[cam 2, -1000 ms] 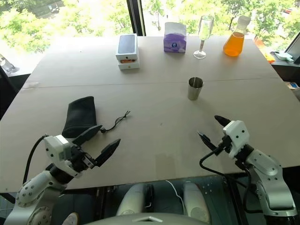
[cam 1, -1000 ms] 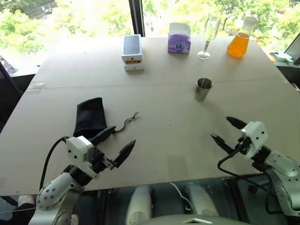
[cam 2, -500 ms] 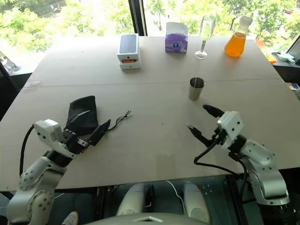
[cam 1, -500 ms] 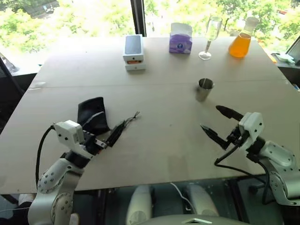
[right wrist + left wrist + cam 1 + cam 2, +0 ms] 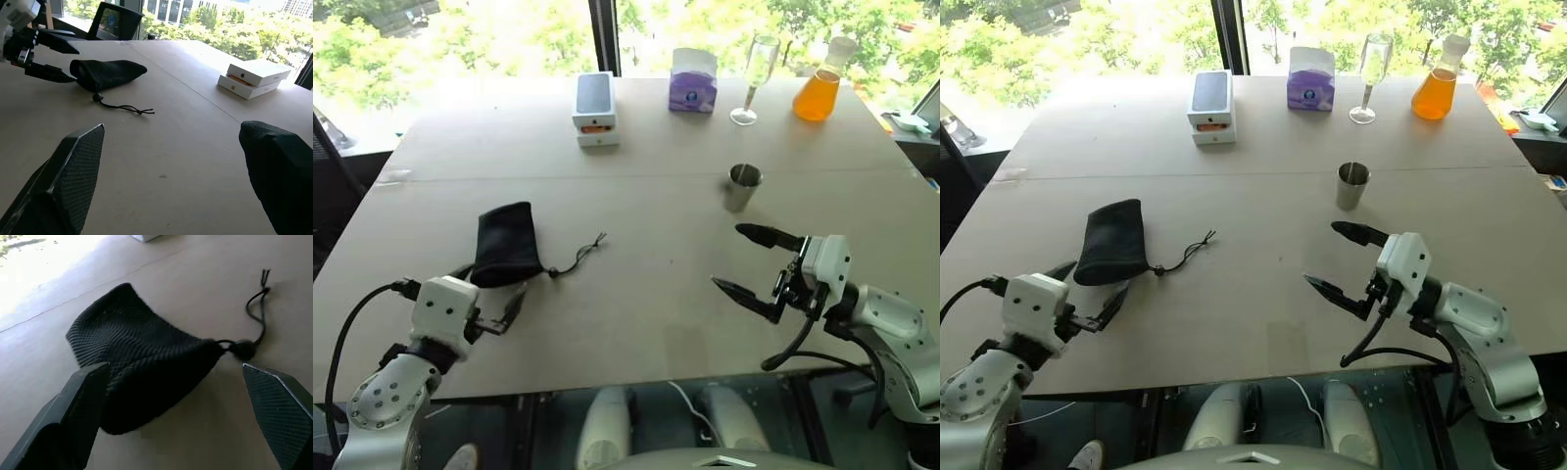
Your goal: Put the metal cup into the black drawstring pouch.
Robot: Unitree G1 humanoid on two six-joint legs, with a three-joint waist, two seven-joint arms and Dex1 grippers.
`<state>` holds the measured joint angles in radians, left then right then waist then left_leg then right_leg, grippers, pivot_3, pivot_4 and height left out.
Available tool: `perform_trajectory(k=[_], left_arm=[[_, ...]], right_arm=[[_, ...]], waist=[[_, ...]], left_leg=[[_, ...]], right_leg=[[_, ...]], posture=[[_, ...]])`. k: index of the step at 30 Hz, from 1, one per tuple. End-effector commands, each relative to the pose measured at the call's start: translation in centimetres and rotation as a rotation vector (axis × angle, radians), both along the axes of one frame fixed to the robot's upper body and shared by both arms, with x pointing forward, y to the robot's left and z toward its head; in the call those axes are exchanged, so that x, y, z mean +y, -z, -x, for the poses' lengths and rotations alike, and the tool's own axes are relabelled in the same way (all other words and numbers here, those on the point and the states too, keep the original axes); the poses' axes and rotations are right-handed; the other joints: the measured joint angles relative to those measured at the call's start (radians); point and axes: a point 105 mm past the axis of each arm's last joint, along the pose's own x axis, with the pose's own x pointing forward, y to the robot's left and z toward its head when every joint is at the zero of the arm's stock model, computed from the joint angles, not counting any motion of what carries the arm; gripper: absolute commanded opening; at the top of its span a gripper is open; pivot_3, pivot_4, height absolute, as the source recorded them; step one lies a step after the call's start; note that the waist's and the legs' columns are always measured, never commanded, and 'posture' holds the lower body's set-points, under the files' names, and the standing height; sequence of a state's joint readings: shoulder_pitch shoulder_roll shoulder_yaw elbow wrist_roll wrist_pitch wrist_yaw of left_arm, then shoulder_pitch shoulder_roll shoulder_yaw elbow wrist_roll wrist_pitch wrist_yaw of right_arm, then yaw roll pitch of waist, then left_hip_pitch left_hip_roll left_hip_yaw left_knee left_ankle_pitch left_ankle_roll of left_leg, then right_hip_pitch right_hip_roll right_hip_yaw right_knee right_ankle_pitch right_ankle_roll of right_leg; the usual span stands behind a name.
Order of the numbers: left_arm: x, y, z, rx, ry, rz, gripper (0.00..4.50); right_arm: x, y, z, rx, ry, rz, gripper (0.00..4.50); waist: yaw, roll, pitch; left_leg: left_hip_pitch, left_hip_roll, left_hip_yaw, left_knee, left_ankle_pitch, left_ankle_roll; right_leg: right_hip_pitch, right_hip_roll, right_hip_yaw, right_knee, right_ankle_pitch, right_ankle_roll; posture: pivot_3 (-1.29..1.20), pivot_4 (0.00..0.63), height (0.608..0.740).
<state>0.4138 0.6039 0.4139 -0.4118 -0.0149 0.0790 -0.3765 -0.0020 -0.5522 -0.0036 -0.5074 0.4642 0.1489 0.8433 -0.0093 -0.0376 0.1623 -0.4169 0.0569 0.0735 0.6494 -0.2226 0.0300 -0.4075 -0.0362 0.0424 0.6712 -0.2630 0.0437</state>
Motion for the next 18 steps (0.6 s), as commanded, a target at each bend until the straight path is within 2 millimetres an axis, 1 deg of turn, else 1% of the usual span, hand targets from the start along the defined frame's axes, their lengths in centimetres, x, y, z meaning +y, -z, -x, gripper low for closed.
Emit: perform_trajectory(k=[1, 3, 5, 7, 11, 13, 18], left_arm=[[0.1, -1.7, -0.6, -0.087, 0.013, -0.233, 4.50], [0.1, -1.9, -0.9, -0.096, 0.041, -0.332, 4.50], [0.0, -1.9, -1.0, -0.096, 0.061, -0.377, 4.50], [-0.1, -1.8, -1.1, -0.090, 0.078, -0.399, 4.50], [0.0, -1.5, -1.1, -0.068, 0.121, -0.428, 4.50], [0.0, -1.4, -1.0, -0.051, 0.145, -0.436, 4.50], [0.5, -1.7, -0.9, -0.033, 0.179, -0.459, 4.50]], right_arm=[[0.6, -0.2, 1.1, -0.015, -0.051, 0.002, 4.45], [0.8, 0.0, 1.5, 0.005, -0.064, -0.008, 4.45], [1.0, 0.3, 2.0, 0.025, -0.086, -0.008, 4.45], [1.1, 0.5, 2.4, 0.032, -0.095, -0.009, 4.45], [1.4, 0.5, 2.9, 0.012, -0.118, -0.003, 4.45], [1.5, 0.4, 2.9, 0.003, -0.127, -0.005, 4.45], [1.7, 0.6, 2.8, -0.033, -0.189, 0.039, 4.45]], waist=[[0.000, 0.000, 0.000], [-0.001, 0.000, 0.000], [-0.002, 0.000, 0.000], [-0.002, -0.001, 0.000], [-0.004, -0.001, 0.000], [-0.004, 0.000, 0.000], [-0.004, -0.001, -0.001]], left_leg=[[0.000, 0.000, 0.000, 0.000, 0.000, 0.000], [0.000, 0.000, 0.001, -0.001, 0.000, 0.000], [0.000, 0.000, 0.002, -0.001, 0.000, 0.001], [0.000, 0.000, 0.002, -0.001, 0.000, 0.001], [0.000, 0.000, 0.001, -0.002, -0.001, 0.001], [0.000, 0.000, 0.001, -0.002, -0.001, 0.001], [0.000, 0.000, 0.001, -0.003, -0.001, 0.001]], right_leg=[[0.000, -0.001, 0.000, 0.000, 0.000, 0.000], [0.000, -0.003, 0.000, 0.000, 0.000, 0.000], [0.000, -0.005, -0.001, -0.001, 0.000, 0.000], [0.000, -0.010, -0.001, -0.001, 0.000, 0.000], [0.000, -0.010, -0.002, -0.001, 0.000, 0.000], [0.000, -0.011, -0.002, -0.001, 0.000, 0.000], [0.000, -0.012, -0.004, -0.002, 0.000, 0.000]], posture=[[0.00, 0.150, 0.740], [0.00, 0.150, 0.740], [0.00, 0.150, 0.740], [0.00, 0.150, 0.740], [0.00, 0.150, 0.740], [0.00, 0.150, 0.740], [0.00, 0.150, 0.740]])
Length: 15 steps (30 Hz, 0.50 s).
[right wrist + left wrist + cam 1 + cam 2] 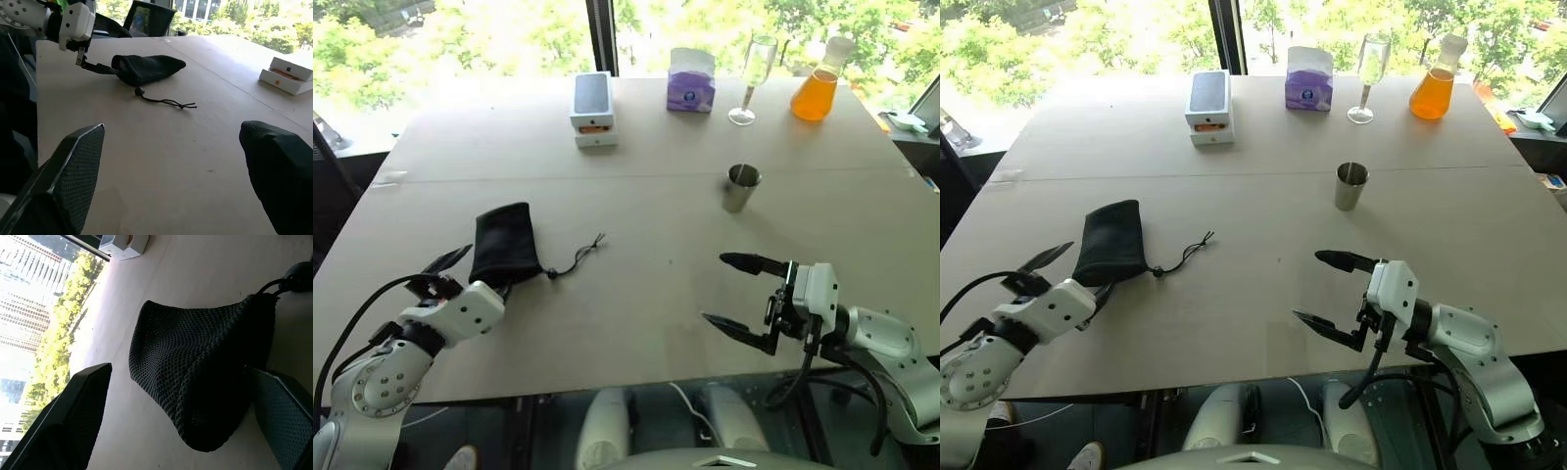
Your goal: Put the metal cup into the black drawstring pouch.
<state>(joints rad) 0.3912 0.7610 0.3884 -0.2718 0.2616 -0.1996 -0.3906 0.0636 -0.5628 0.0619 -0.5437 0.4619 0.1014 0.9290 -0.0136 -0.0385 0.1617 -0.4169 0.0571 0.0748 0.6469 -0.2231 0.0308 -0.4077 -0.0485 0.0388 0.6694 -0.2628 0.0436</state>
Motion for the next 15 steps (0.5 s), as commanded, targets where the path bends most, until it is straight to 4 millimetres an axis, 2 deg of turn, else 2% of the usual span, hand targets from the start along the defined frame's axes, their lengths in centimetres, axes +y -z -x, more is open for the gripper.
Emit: perform_trajectory(k=[1, 6, 15], left_arm=[[0.5, -1.3, 0.0, -0.034, 0.013, -0.029, 4.50], [0.5, -1.3, 0.0, -0.036, 0.012, -0.077, 4.50], [0.2, -2.1, -1.5, -0.059, -0.031, -0.159, 4.50]], right_arm=[[0.1, -0.7, 0.1, -0.061, -0.050, 0.010, 4.45], [0.2, -0.8, -0.2, -0.070, -0.058, 0.002, 4.45], [0.3, -0.5, 0.0, -0.065, -0.054, -0.003, 4.45]], waist=[[0.000, 0.000, 0.000], [0.001, 0.000, 0.000], [0.002, 0.000, 0.000]], left_leg=[[0.000, 0.000, 0.000, 0.000, 0.000, 0.000], [0.000, 0.000, 0.000, 0.000, 0.000, 0.000], [0.000, -0.001, 0.000, 0.000, 0.000, 0.000]], right_leg=[[0.000, 0.000, -0.001, 0.000, 0.000, 0.000], [0.000, 0.000, -0.002, 0.000, 0.000, 0.000], [0.000, 0.003, -0.003, 0.000, 0.001, 0.002]], posture=[[0.00, 0.150, 0.740], [0.00, 0.150, 0.740], [0.00, 0.150, 0.740]])
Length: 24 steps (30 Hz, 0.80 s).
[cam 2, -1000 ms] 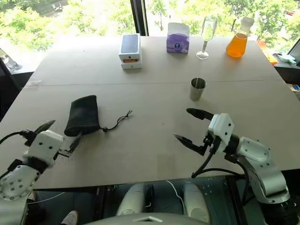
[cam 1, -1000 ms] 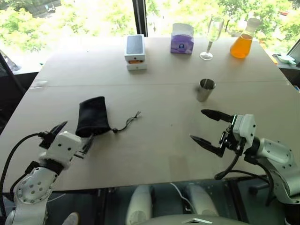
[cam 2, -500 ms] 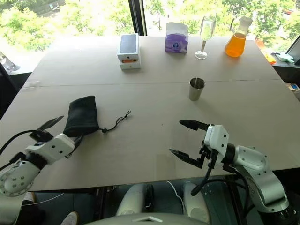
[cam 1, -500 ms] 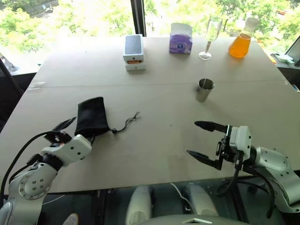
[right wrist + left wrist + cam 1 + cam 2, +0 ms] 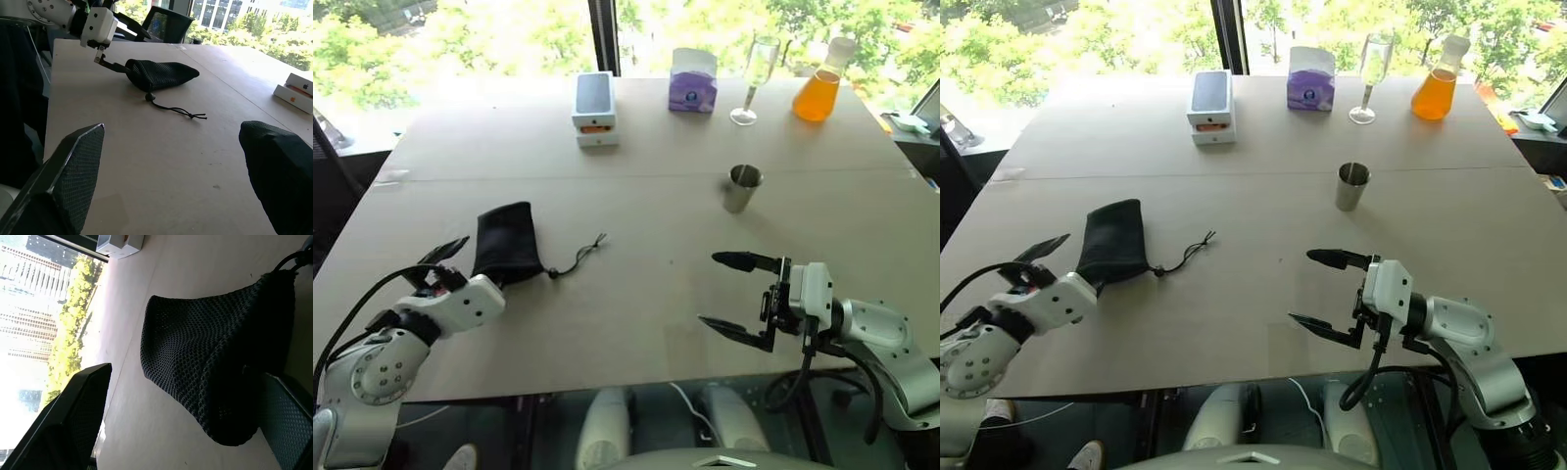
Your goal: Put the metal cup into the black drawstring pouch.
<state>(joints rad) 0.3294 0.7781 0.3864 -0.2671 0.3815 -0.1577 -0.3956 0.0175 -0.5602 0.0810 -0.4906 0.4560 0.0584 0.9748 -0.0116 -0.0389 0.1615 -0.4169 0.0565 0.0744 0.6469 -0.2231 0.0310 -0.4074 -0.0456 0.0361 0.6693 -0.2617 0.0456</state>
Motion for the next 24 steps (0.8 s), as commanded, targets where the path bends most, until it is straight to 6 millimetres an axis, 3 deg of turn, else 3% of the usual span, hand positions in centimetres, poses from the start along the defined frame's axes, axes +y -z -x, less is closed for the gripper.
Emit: perform_trajectory(k=[1, 10, 13, 17, 20, 21, 24], left_arm=[[-0.5, -1.5, -0.6, -0.041, -0.001, -0.038, 4.50], [-1.3, -1.4, -1.8, 0.022, 0.017, -0.061, 4.50], [-1.7, -1.4, -2.0, 0.061, 0.033, -0.059, 3.73], [-2.4, -1.2, -2.4, 0.132, 0.044, -0.026, 1.73], [-3.0, -1.4, -2.8, 0.201, 0.002, 0.127, 0.24], [-3.2, -1.4, -2.9, 0.223, -0.009, 0.175, 0.04], [-4.2, -1.4, -3.3, 0.320, -0.064, 0.411, 0.04]], right_arm=[[-0.1, -0.4, 0.3, -0.038, 0.002, -0.010, 4.45], [0.0, -0.3, 0.2, -0.052, 0.029, -0.015, 4.45], [0.0, -0.1, 0.3, -0.050, 0.034, -0.016, 4.50], [0.1, 0.0, 0.3, -0.045, 0.036, -0.019, 4.50], [0.0, 0.1, 0.2, -0.041, 0.041, -0.016, 4.50], [0.0, 0.1, 0.2, -0.040, 0.042, -0.015, 4.50], [-0.1, 0.1, 0.0, -0.039, 0.047, -0.011, 4.50]], waist=[[0.000, 0.000, 0.000], [0.000, 0.000, 0.000], [0.000, 0.000, 0.000], [0.000, 0.000, 0.000], [0.000, 0.000, 0.000], [0.001, 0.000, 0.000], [0.001, 0.000, 0.000]], left_leg=[[0.000, 0.000, 0.000, 0.000, 0.000, 0.000], [0.000, 0.000, 0.000, 0.000, 0.000, 0.000], [0.000, 0.000, 0.000, 0.000, 0.000, 0.000], [0.000, 0.000, 0.000, 0.000, 0.000, 0.000], [0.000, 0.000, 0.000, 0.000, 0.000, 0.000], [0.000, 0.000, 0.000, 0.001, 0.000, 0.000], [0.000, -0.001, -0.001, 0.002, 0.000, 0.000]], right_leg=[[0.000, 0.001, 0.000, 0.000, 0.000, 0.000], [0.000, 0.002, 0.000, 0.000, 0.001, 0.001], [0.000, 0.002, 0.000, 0.000, 0.001, 0.001], [0.000, 0.003, 0.000, 0.000, 0.001, 0.001], [0.000, 0.003, 0.000, 0.001, 0.001, 0.001], [0.000, 0.003, 0.000, 0.001, 0.001, 0.002], [0.000, 0.004, 0.000, 0.002, 0.001, 0.002]], posture=[[0.00, 0.150, 0.740], [0.00, 0.150, 0.740], [0.00, 0.150, 0.740], [0.00, 0.150, 0.740], [0.00, 0.150, 0.740], [0.00, 0.150, 0.740], [0.00, 0.150, 0.740]])
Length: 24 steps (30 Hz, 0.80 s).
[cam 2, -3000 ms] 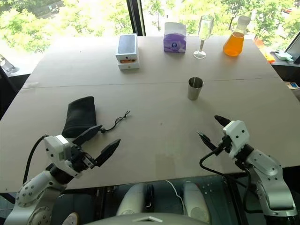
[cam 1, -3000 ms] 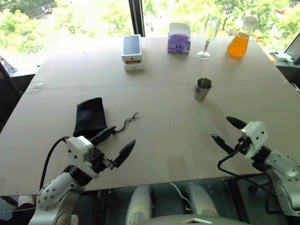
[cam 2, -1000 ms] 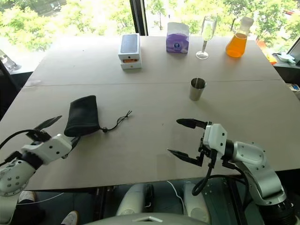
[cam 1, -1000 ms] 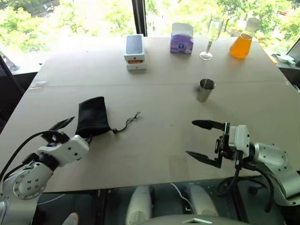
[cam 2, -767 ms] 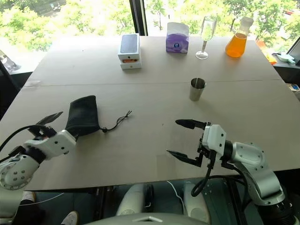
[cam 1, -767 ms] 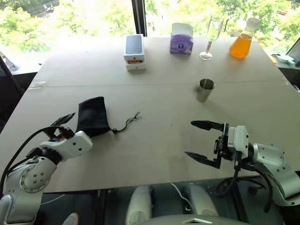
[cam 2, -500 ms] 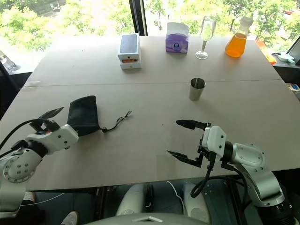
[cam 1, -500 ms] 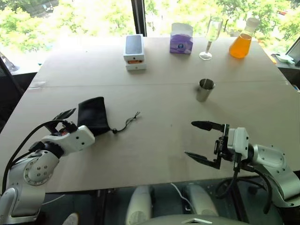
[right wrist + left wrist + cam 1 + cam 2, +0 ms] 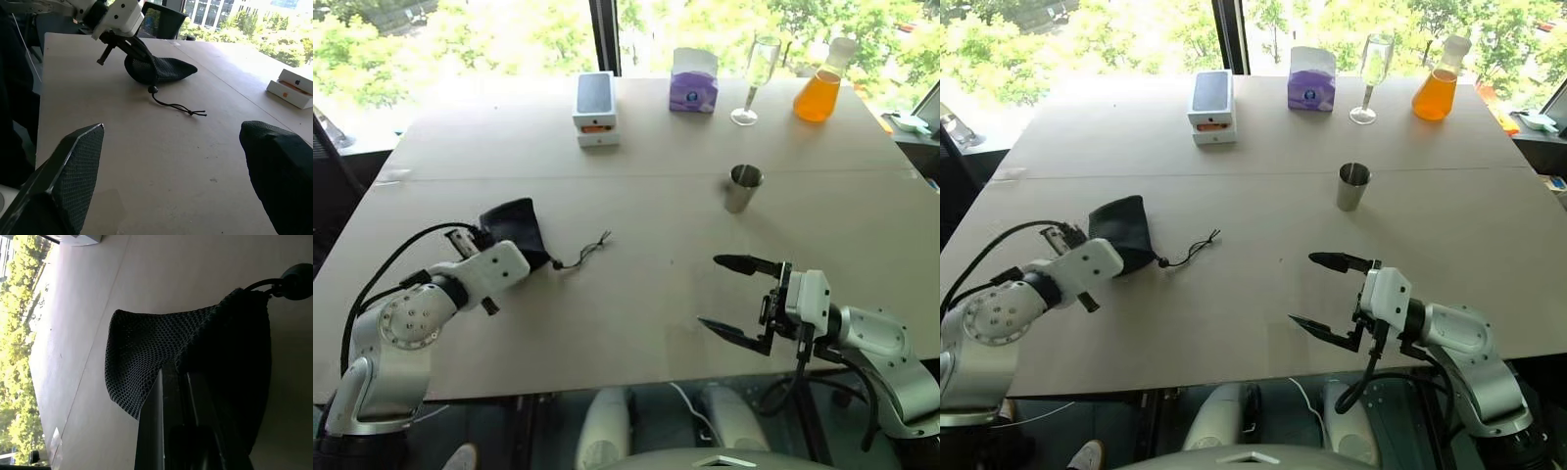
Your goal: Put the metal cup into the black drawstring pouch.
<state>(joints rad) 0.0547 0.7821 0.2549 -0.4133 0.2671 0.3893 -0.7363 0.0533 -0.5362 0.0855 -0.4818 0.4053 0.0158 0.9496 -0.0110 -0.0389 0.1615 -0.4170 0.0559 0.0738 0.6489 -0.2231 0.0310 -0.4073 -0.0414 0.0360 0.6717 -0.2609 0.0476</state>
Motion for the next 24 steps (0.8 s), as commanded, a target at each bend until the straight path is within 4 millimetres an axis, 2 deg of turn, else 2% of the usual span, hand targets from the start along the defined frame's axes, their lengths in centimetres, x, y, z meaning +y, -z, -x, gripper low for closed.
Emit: perform_trajectory(k=[1, 5, 9, 14, 18, 21, 24], left_arm=[[-1.6, -0.6, -0.4, 0.111, -0.089, 0.283, 0.04], [-3.2, -1.2, -1.3, 0.209, -0.183, 0.512, 0.04], [-6.0, -1.7, -2.7, 0.348, -0.297, 0.801, 0.04], [-7.8, -0.7, -4.6, 0.407, -0.352, 0.957, 0.04], [-10.1, -1.1, -6.7, 0.435, -0.360, 1.051, 0.04], [-11.5, -1.4, -7.9, 0.449, -0.361, 1.123, 0.04], [-12.5, -1.2, -8.5, 0.473, -0.363, 1.184, 0.04]], right_arm=[[-0.1, -0.6, -0.1, -0.027, 0.003, -0.010, 4.50], [-0.2, -0.7, -0.4, -0.027, 0.018, -0.009, 4.50], [-0.5, -0.7, -1.0, -0.022, 0.068, -0.003, 4.50], [-0.8, -1.5, -2.8, 0.007, 0.184, -0.035, 4.50], [-0.8, -1.5, -4.6, -0.039, 0.288, 0.136, 4.50], [-0.9, -2.0, -5.3, 0.000, 0.295, 0.161, 4.50], [-2.0, -3.2, -6.8, -0.054, 0.375, 0.182, 4.50]], waist=[[0.000, 0.000, 0.000], [0.000, 0.000, 0.000], [0.001, -0.001, 0.000], [-0.008, -0.001, 0.000], [0.001, -0.001, 0.000], [0.002, -0.001, 0.000], [0.001, -0.001, 0.000]], left_leg=[[0.000, 0.000, 0.000, 0.000, 0.000, 0.000], [0.000, -0.002, -0.002, 0.003, 0.000, 0.000], [0.000, -0.002, -0.003, 0.005, 0.000, 0.000], [0.000, -0.002, -0.002, 0.005, 0.000, 0.000], [0.000, -0.002, -0.003, 0.005, 0.000, 0.000], [-0.001, -0.003, -0.003, 0.006, 0.000, 0.000], [-0.002, -0.004, -0.003, 0.006, 0.000, 0.000]], right_leg=[[0.000, 0.000, 0.000, 0.001, 0.000, 0.000], [0.000, 0.003, 0.000, 0.003, 0.000, 0.001], [0.000, 0.004, 0.001, 0.005, 0.000, 0.001], [0.000, 0.005, 0.004, 0.006, 0.000, 0.001], [0.000, 0.006, 0.004, 0.006, 0.000, 0.001], [0.000, 0.005, 0.004, 0.006, 0.000, 0.001], [0.000, 0.005, 0.004, 0.005, 0.000, 0.001]], posture=[[0.00, 0.150, 0.740], [0.00, 0.150, 0.740], [0.00, 0.150, 0.740], [0.00, 0.150, 0.740], [0.00, 0.150, 0.740], [0.00, 0.150, 0.740], [0.00, 0.150, 0.740]])
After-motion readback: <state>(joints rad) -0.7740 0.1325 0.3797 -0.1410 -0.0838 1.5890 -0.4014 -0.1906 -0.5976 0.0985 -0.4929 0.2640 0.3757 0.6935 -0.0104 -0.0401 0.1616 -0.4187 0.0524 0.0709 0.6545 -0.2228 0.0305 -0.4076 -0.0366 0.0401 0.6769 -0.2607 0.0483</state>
